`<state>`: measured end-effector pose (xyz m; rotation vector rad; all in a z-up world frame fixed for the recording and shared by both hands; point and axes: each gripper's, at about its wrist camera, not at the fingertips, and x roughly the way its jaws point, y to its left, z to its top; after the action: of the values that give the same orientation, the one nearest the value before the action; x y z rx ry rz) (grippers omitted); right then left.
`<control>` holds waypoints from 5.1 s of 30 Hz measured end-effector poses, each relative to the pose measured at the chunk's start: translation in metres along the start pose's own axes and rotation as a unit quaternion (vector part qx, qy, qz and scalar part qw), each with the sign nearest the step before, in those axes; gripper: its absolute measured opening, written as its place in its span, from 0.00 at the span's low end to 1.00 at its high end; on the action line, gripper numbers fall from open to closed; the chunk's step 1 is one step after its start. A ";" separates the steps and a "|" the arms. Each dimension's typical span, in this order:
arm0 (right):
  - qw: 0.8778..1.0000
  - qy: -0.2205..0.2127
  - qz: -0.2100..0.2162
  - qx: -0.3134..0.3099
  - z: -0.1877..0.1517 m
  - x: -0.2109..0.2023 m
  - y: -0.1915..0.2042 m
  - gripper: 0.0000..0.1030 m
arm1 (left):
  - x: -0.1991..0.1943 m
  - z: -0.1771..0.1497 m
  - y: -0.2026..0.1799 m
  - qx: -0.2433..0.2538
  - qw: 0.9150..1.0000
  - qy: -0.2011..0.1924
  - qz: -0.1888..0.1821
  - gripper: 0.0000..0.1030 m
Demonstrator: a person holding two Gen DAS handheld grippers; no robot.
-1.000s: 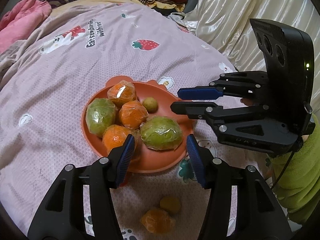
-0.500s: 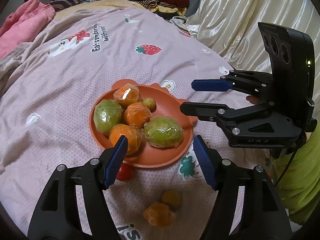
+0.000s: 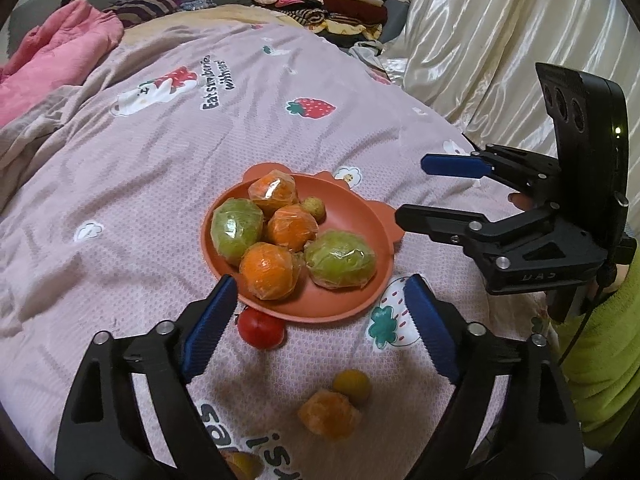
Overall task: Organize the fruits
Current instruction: 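Withdraw both open tools from the plate toward the remaining fruits, then grasp a small yellow fruit with the left tool while the right tool grasps a wrapped orange, then lift and carry the yellow fruit and the orange over the orange plate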
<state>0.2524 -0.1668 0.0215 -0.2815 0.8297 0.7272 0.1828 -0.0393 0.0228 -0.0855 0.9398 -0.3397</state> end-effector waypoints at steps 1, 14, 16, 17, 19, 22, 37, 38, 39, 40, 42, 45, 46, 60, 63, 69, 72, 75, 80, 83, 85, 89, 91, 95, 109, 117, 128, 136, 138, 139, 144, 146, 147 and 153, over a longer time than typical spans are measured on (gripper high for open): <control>1.000 -0.001 0.000 0.002 0.000 -0.001 0.000 0.74 | -0.001 -0.001 0.000 0.000 1.000 -0.001 0.001 0.78; 1.000 -0.013 -0.009 0.019 -0.002 -0.016 0.001 0.88 | -0.016 -0.003 0.005 -0.006 1.000 -0.015 0.011 0.90; 1.000 -0.015 -0.012 0.018 -0.003 -0.019 0.003 0.89 | -0.019 -0.004 0.006 -0.007 1.000 -0.017 0.013 0.90; 1.000 -0.016 -0.012 0.018 -0.003 -0.020 0.003 0.89 | -0.020 -0.004 0.007 -0.008 1.000 -0.018 0.014 0.90; 1.000 -0.018 -0.013 0.019 -0.004 -0.022 0.004 0.89 | -0.021 -0.005 0.008 -0.010 1.000 -0.019 0.016 0.90; 0.999 -0.021 -0.016 0.019 -0.004 -0.026 0.005 0.90 | -0.025 -0.006 0.012 -0.014 0.999 -0.021 0.020 0.90; 0.999 -0.043 -0.013 0.006 -0.007 -0.049 0.025 0.90 | -0.054 -0.019 0.024 -0.029 0.998 -0.044 0.038 0.90; 0.999 -0.044 -0.012 0.006 -0.007 -0.050 0.027 0.90 | -0.056 -0.020 0.025 -0.030 0.998 -0.045 0.039 0.90; 0.999 -0.044 -0.010 0.006 -0.008 -0.050 0.028 0.90 | -0.058 -0.021 0.026 -0.031 0.998 -0.046 0.039 0.90; 0.999 -0.044 -0.008 0.005 -0.008 -0.051 0.030 0.90 | -0.060 -0.022 0.027 -0.032 0.998 -0.048 0.041 0.90; 0.999 -0.046 -0.006 0.002 -0.010 -0.053 0.035 0.90 | -0.063 -0.024 0.029 -0.033 0.997 -0.050 0.042 0.90; 0.999 -0.048 0.000 -0.003 -0.011 -0.056 0.043 0.90 | -0.067 -0.028 0.030 -0.034 0.997 -0.051 0.049 0.90; 0.999 -0.049 0.002 -0.005 -0.012 -0.057 0.046 0.90 | -0.068 -0.029 0.031 -0.035 0.997 -0.052 0.051 0.90; 0.999 -0.043 0.027 -0.015 -0.027 -0.058 0.076 0.90 | -0.086 -0.055 0.044 -0.042 0.994 -0.052 0.083 0.90; 0.998 -0.042 0.033 -0.019 -0.030 -0.058 0.083 0.90 | -0.090 -0.059 0.045 -0.042 0.994 -0.053 0.086 0.90; 0.998 -0.039 0.042 -0.025 -0.033 -0.056 0.096 0.90 | -0.096 -0.066 0.044 -0.043 0.994 -0.055 0.089 0.90; 0.998 -0.038 0.046 -0.028 -0.035 -0.056 0.101 0.90 | -0.097 -0.069 0.044 -0.043 0.994 -0.053 0.091 0.90; 0.998 -0.038 0.049 -0.030 -0.037 -0.056 0.105 0.90 | -0.097 -0.071 0.043 -0.041 0.994 -0.052 0.092 0.90; 0.998 -0.033 0.052 -0.032 -0.040 -0.054 0.109 0.90 | -0.097 -0.074 0.041 -0.041 0.993 -0.050 0.094 0.90; 0.998 -0.029 0.054 -0.033 -0.044 -0.052 0.112 0.90 | -0.096 -0.077 0.040 -0.039 0.994 -0.047 0.095 0.90; 0.997 -0.026 0.057 -0.034 -0.047 -0.050 0.113 0.90 | -0.094 -0.079 0.039 -0.038 0.994 -0.044 0.096 0.90; 0.997 -0.017 0.064 -0.034 -0.053 -0.046 0.118 0.90 | -0.090 -0.084 0.040 -0.037 0.994 -0.035 0.097 0.90; 0.997 -0.013 0.067 -0.037 -0.056 -0.043 0.121 0.90 | -0.088 -0.088 0.041 -0.036 0.994 -0.029 0.096 0.90; 0.996 -0.003 0.079 -0.039 -0.061 -0.038 0.127 0.90 | -0.083 -0.096 0.043 -0.035 0.995 -0.017 0.096 0.90; 0.993 0.029 0.084 -0.077 -0.069 -0.019 0.139 0.51 | -0.056 -0.114 0.032 -0.001 0.997 0.032 0.067 0.53; 0.992 0.044 0.093 -0.079 -0.075 -0.010 0.142 0.42 | -0.032 -0.112 0.030 0.013 0.996 0.058 0.061 0.42; 0.991 0.055 0.076 -0.098 -0.065 0.007 0.146 0.38 | -0.018 -0.109 0.042 -0.001 0.997 0.065 0.050 0.19; 0.983 0.080 0.035 -0.162 -0.057 0.029 0.160 0.35 | -0.028 -0.109 0.047 -0.018 0.998 0.048 0.030 0.19; 0.980 0.084 0.024 -0.178 -0.056 0.034 0.163 0.35 | -0.029 -0.108 0.048 -0.020 0.998 0.045 0.026 0.19; 0.979 0.084 0.019 -0.183 -0.056 0.036 0.164 0.35 | -0.029 -0.108 0.048 -0.021 0.998 0.045 0.025 0.19; 0.975 0.089 0.005 -0.201 -0.052 0.049 0.167 0.34 | -0.031 -0.108 0.050 -0.026 0.999 0.043 0.021 0.19; 0.975 0.088 0.006 -0.203 -0.051 0.051 0.167 0.33 | -0.030 -0.108 0.050 -0.026 0.999 0.043 0.020 0.19; 0.976 0.086 0.008 -0.201 -0.049 0.052 0.166 0.32 | -0.031 -0.108 0.050 -0.026 0.999 0.043 0.020 0.19; 0.985 0.069 0.042 -0.154 -0.042 0.039 0.149 0.32 | -0.036 -0.104 0.051 -0.033 0.999 0.034 0.015 0.19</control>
<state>0.1441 -0.0609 -0.0283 -0.5811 0.8631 0.9248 0.0923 0.0286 -0.0220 -0.1215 1.0185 -0.2850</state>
